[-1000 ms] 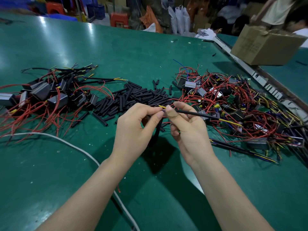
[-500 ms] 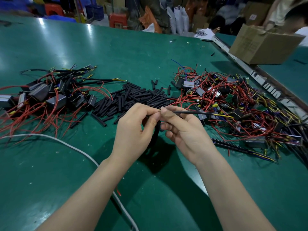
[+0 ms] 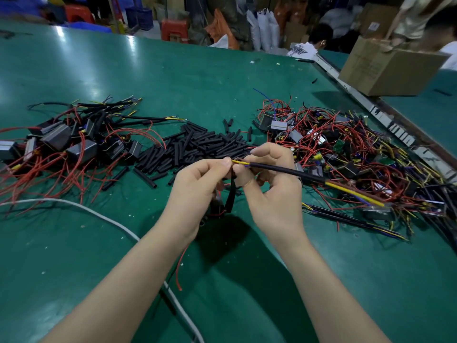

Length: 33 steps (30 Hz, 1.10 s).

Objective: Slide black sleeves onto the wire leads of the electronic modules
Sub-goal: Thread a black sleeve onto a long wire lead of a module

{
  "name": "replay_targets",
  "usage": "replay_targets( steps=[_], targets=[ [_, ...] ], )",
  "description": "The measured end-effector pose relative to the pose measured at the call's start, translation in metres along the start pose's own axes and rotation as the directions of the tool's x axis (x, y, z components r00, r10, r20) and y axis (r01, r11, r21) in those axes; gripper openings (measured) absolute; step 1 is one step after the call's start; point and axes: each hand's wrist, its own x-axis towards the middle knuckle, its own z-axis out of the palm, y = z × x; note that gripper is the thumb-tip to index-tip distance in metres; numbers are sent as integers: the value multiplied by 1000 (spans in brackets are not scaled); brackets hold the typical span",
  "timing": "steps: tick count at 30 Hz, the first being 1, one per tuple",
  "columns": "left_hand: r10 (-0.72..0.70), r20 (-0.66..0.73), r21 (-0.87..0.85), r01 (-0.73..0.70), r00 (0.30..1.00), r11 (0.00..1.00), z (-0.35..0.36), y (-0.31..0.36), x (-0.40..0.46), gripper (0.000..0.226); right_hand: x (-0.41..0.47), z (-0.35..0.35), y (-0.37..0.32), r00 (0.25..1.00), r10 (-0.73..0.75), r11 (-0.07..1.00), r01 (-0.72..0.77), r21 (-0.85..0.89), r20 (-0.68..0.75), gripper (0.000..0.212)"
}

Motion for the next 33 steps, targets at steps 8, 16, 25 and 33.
replay_targets(
  steps=[8,16,25,33],
  targets=[
    [-33,62,75,29,998,997,1,1,-1,20,7,-7,0,997,73,997,-73,24,22,38],
    [-152,210,-75,170,966,983,-3,6,0,24,7,-8,-3,999,29,998,-31,52,30,41],
    [300,12,263,-293,954,919,0,-2,-3,4,9,-3,-3,964,260,908,-222,356,-61,40],
    [658,130,681,-549,742,484,-1,-4,-8,18,12,-3,-5,871,488,698,-427,576,54,34]
  ],
)
